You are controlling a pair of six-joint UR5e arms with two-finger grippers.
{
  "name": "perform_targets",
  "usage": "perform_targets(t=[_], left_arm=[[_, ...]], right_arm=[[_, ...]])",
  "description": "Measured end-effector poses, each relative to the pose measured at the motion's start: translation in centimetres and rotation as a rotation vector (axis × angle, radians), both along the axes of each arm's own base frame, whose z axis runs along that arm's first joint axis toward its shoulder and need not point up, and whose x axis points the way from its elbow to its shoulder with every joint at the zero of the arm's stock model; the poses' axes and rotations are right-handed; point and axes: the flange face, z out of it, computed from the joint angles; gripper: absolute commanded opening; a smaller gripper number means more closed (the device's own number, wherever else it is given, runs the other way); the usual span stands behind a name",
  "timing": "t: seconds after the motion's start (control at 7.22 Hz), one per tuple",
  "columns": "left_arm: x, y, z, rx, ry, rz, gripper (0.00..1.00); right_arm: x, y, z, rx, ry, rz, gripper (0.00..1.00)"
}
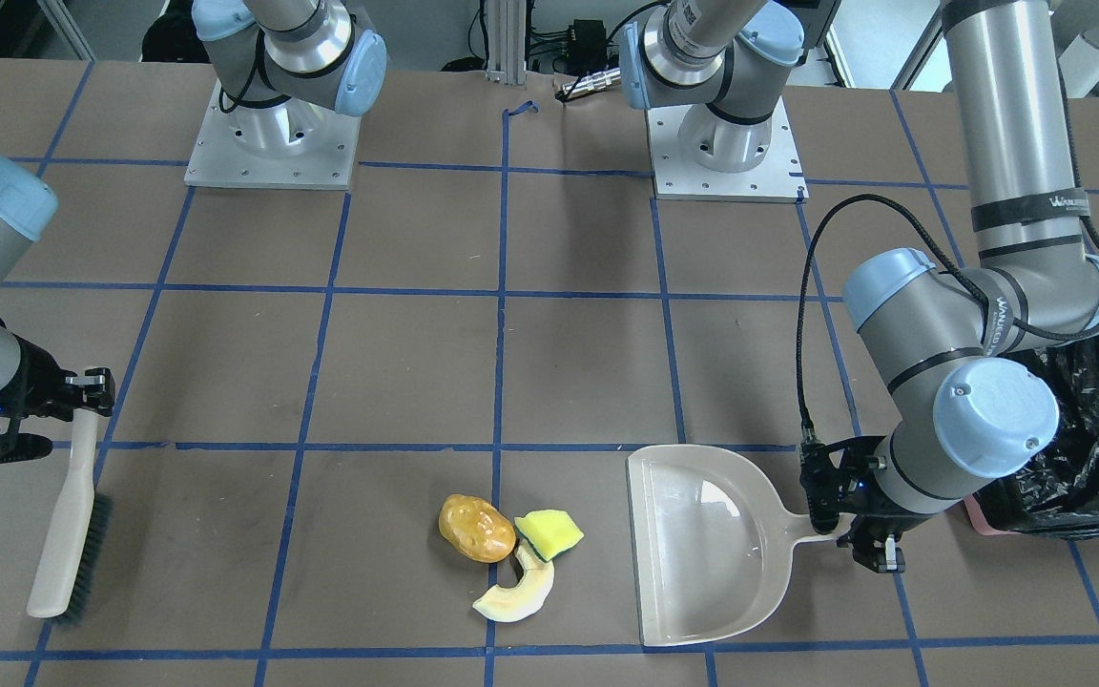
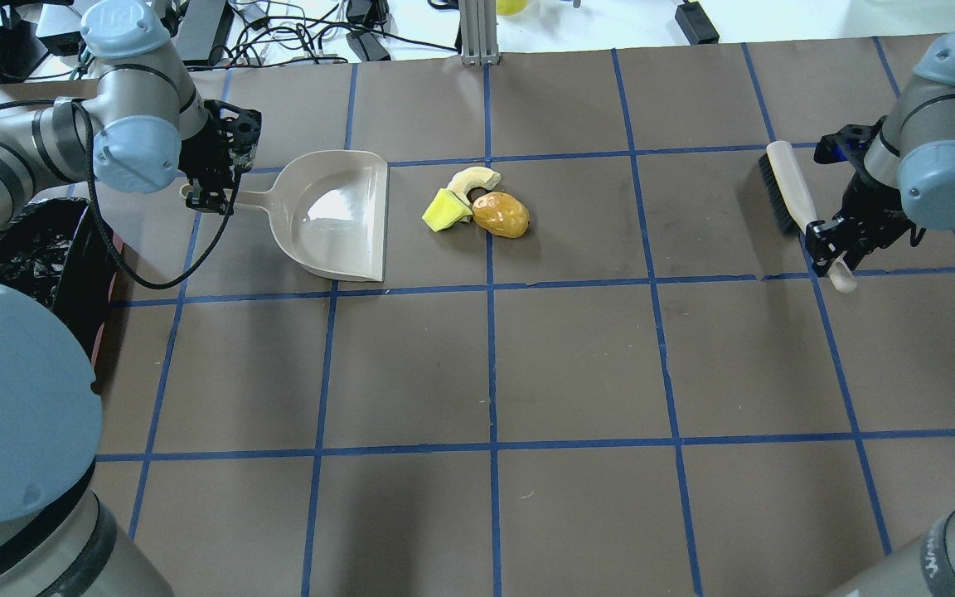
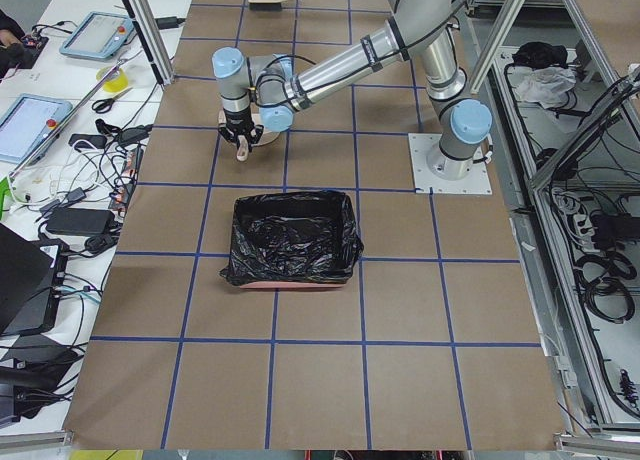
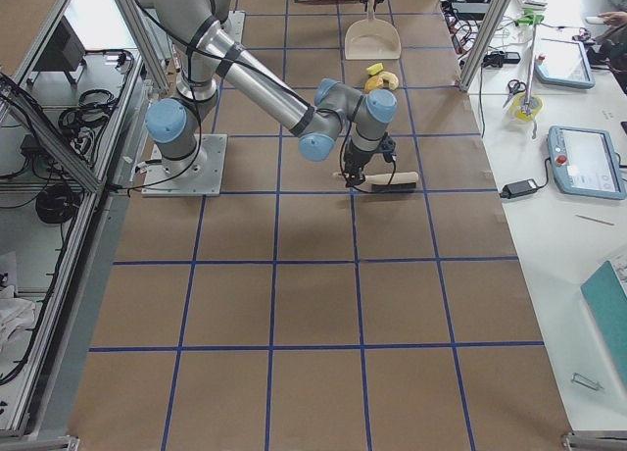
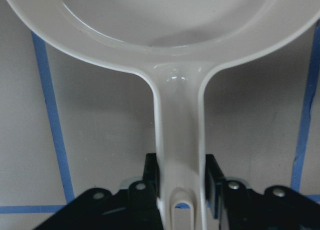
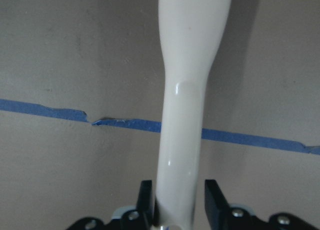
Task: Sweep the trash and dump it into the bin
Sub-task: 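Lift the white brush with the right gripper and carry it behind the debris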
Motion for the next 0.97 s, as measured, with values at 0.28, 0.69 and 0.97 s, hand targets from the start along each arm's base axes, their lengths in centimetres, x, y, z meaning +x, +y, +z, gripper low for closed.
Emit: perform_targets(t=[0.28, 0.69, 0.97], left_arm=[[-0.8, -0.1, 0.1, 0.001, -0.009, -0.01, 0.0], [-1.1, -0.3, 0.0, 0.005, -0.016, -0.016, 0.0], [-1.2, -0.2, 0.2, 0.007, -0.017, -0.019, 0.0]], right_arm=[[0.0, 0.0, 0.0, 0.004, -0.001, -0.001, 0.0], [1.5, -1.3, 2.1, -0.02, 0.015, -0.029, 0.0], [7.3, -2.6, 3.7, -0.027, 0.013, -0.081, 0.0]])
